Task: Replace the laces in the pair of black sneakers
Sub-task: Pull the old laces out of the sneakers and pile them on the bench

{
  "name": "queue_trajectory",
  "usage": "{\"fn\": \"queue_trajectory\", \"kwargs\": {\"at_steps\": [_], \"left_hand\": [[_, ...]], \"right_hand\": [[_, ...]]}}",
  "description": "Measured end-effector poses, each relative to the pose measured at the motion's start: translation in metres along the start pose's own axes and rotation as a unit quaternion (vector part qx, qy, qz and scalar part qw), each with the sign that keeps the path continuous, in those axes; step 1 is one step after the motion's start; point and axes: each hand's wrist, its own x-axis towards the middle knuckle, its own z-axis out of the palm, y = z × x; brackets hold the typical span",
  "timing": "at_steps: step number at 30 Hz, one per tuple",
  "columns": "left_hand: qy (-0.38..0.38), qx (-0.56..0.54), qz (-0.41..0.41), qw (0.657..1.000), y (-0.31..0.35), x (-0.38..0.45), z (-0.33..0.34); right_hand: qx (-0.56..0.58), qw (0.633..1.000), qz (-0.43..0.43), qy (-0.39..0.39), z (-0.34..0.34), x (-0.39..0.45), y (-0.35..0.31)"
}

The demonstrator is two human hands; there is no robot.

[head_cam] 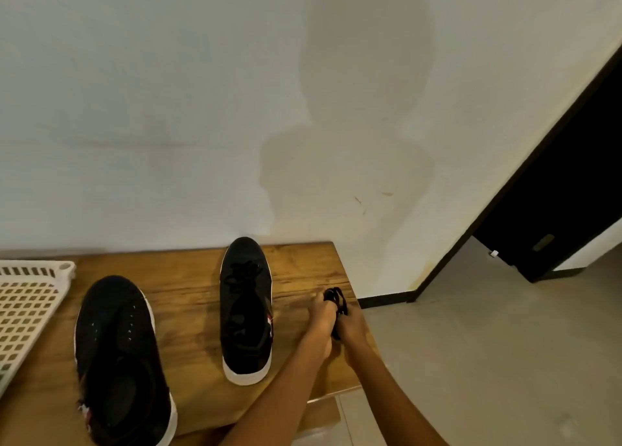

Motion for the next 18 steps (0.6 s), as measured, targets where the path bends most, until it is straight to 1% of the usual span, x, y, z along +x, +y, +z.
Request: {"fn": "queue_trajectory", "kwargs": {"at_steps": [3, 5, 7, 10, 12, 14, 16, 18], "left_hand": [[0.032, -0.042, -0.066, 0.996, 0.0, 0.009, -0.015], [0.034, -0.044, -0.069, 0.996, 0.004, 0.007, -0.022], [0.046, -0.06, -0.075, 0.994, 0.006, 0.005, -0.027], [0.038, -0.067, -0.066, 0.995, 0.007, -0.003, -0.029], [0.016, -0.053, -0.06, 0.997, 0.004, -0.01, -0.031], [-0.005, -0.042, -0.047, 0.998, 0.006, -0.024, -0.036], [-0.015, -0.03, -0.027, 0.999, 0.011, -0.044, -0.045], [-0.006, -0.009, 0.005, 1.0, 0.012, -0.058, -0.057]], "right_hand": [[-0.082, 0.996, 0.022, -0.031, -0.005, 0.011, 0.0], [-0.112, 0.992, 0.014, -0.057, -0.012, 0.01, -0.008], [-0.116, 0.99, 0.011, -0.077, -0.019, 0.002, -0.019], [-0.079, 0.993, 0.002, -0.09, -0.023, -0.008, -0.022], [-0.057, 0.996, -0.024, -0.065, -0.019, -0.019, -0.019], [-0.046, 0.996, -0.071, -0.015, -0.013, -0.035, -0.022], [-0.03, 0.992, -0.12, 0.027, -0.004, -0.058, -0.027], [-0.009, 0.988, -0.147, 0.037, 0.011, -0.081, -0.029]]}}
